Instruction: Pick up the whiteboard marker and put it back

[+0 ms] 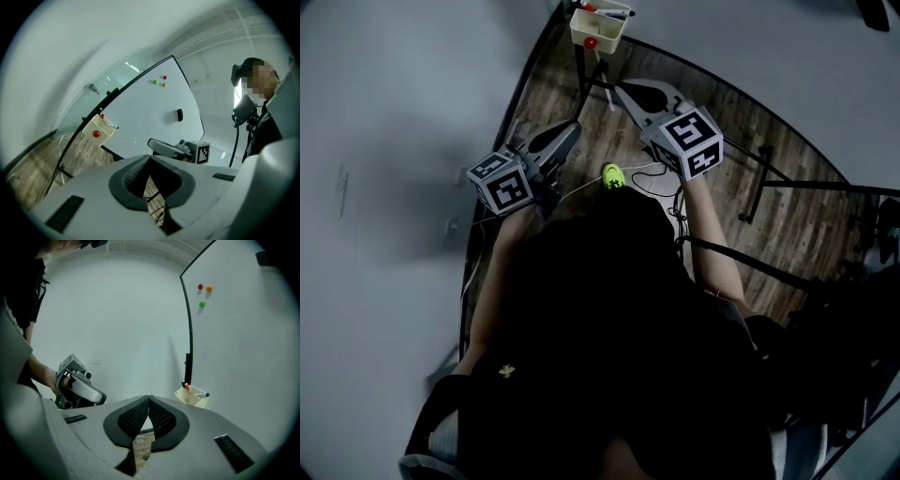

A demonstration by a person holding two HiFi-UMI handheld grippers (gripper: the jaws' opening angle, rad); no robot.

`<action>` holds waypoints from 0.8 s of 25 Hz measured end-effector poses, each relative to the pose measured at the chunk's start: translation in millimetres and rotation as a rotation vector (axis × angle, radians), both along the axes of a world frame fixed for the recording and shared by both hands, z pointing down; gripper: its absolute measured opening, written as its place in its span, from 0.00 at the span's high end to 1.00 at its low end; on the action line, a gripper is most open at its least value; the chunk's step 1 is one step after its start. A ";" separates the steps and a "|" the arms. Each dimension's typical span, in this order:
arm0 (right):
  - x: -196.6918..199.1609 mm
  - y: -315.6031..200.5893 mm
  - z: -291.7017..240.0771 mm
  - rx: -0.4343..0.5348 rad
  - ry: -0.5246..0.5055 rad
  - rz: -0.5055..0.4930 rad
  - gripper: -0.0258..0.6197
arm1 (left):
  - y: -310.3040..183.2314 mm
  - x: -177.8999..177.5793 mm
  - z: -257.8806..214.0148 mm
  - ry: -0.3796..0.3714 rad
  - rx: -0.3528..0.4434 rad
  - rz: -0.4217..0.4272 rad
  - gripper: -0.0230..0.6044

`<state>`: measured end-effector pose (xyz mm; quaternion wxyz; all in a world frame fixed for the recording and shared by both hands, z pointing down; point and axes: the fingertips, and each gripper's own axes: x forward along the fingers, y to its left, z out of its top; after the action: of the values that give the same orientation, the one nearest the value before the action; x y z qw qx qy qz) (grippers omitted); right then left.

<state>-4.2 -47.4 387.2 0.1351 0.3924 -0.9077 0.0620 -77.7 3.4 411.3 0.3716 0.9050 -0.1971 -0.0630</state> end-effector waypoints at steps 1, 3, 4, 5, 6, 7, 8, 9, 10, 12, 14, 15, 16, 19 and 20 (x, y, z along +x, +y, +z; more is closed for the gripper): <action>-3.9 7.4 1.6 -0.003 -0.001 0.003 0.95 | 6.3 -3.8 1.1 0.003 0.002 0.006 0.95; -11.2 21.3 6.3 -0.004 0.000 0.014 0.95 | 19.1 -12.7 3.5 0.010 0.012 0.013 0.95; -14.6 28.1 8.5 -0.002 0.001 0.021 0.95 | 25.4 -17.3 4.4 0.014 0.015 0.016 0.95; -18.1 34.9 10.3 -0.002 0.003 0.027 0.95 | 31.8 -21.9 5.2 0.016 0.017 0.019 0.95; -21.9 42.1 11.9 -0.006 0.007 0.032 0.95 | 38.0 -26.5 5.9 0.016 0.017 0.023 0.95; -25.9 49.7 13.4 -0.012 0.013 0.035 0.95 | 44.2 -31.1 6.7 0.016 0.017 0.027 0.95; -30.1 57.3 14.9 -0.019 0.020 0.038 0.95 | 50.2 -35.5 7.3 0.017 0.017 0.031 0.95; -34.0 64.8 16.6 -0.025 0.025 0.041 0.95 | 55.9 -39.7 7.5 0.019 0.016 0.033 0.95; -37.8 72.0 18.3 -0.031 0.027 0.045 0.95 | 61.3 -43.6 7.8 0.023 0.014 0.036 0.95; -44.7 86.8 21.7 -0.042 0.022 0.054 0.95 | 71.9 -50.3 9.8 0.029 0.009 0.042 0.95; -49.8 102.3 24.0 -0.055 0.010 0.062 0.95 | 82.7 -54.3 13.6 0.034 -0.002 0.052 0.95; -51.8 109.8 24.3 -0.060 0.005 0.066 0.95 | 88.0 -55.3 15.9 0.035 -0.008 0.058 0.95; -53.4 116.7 24.4 -0.065 0.002 0.069 0.95 | 93.1 -55.9 18.2 0.035 -0.015 0.065 0.95; -57.4 134.5 26.1 -0.082 -0.001 0.072 0.95 | 106.4 -55.7 22.6 0.042 -0.032 0.081 0.95; -58.8 139.2 26.8 -0.089 0.000 0.069 0.95 | 110.3 -55.1 22.7 0.046 -0.036 0.082 0.95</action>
<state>-63.0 91.8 413.9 0.1501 0.4171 -0.8900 0.1068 -132.7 113.7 434.0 0.3946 0.9038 -0.1522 -0.0650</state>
